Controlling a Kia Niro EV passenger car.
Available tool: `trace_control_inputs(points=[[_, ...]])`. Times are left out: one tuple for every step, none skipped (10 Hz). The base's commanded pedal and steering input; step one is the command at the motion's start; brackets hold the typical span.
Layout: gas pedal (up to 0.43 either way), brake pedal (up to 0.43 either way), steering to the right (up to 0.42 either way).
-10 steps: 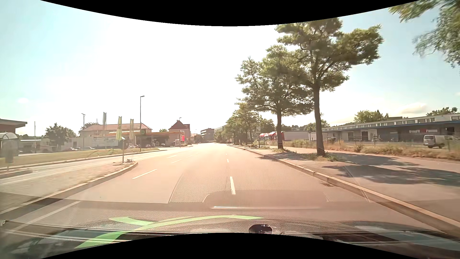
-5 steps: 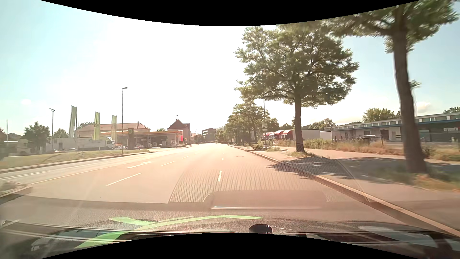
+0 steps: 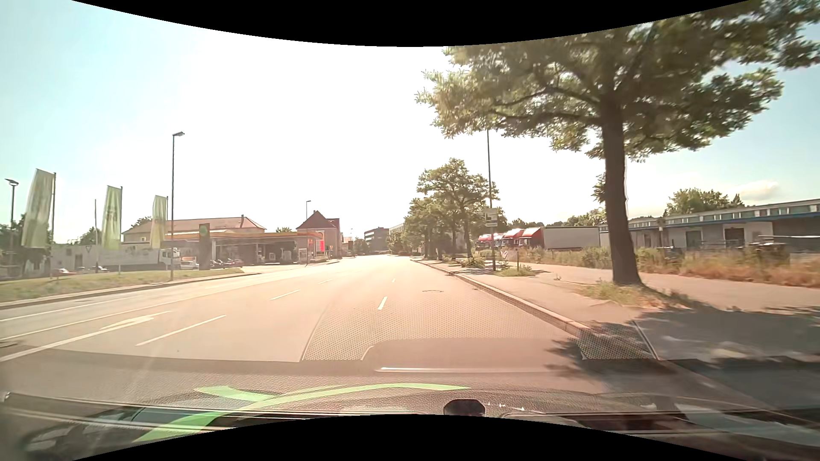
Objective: Follow the waypoints while adhering to traffic rules and regulations
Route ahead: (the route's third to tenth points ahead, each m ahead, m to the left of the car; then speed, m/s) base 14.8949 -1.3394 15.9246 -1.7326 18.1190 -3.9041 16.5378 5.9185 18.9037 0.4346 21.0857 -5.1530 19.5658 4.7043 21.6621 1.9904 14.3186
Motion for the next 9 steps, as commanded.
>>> trace_control_inputs(points=[[0.177, 0.0, -0.012], [0.177, 0.0, -0.012], [0.177, 0.0, -0.012], [0.177, 0.0, -0.014], [0.177, 0.0, -0.02], [0.177, 0.0, -0.022], [0.169, 0.0, -0.021], [0.157, 0.0, -0.02], [0.13, 0.0, -0.02]])
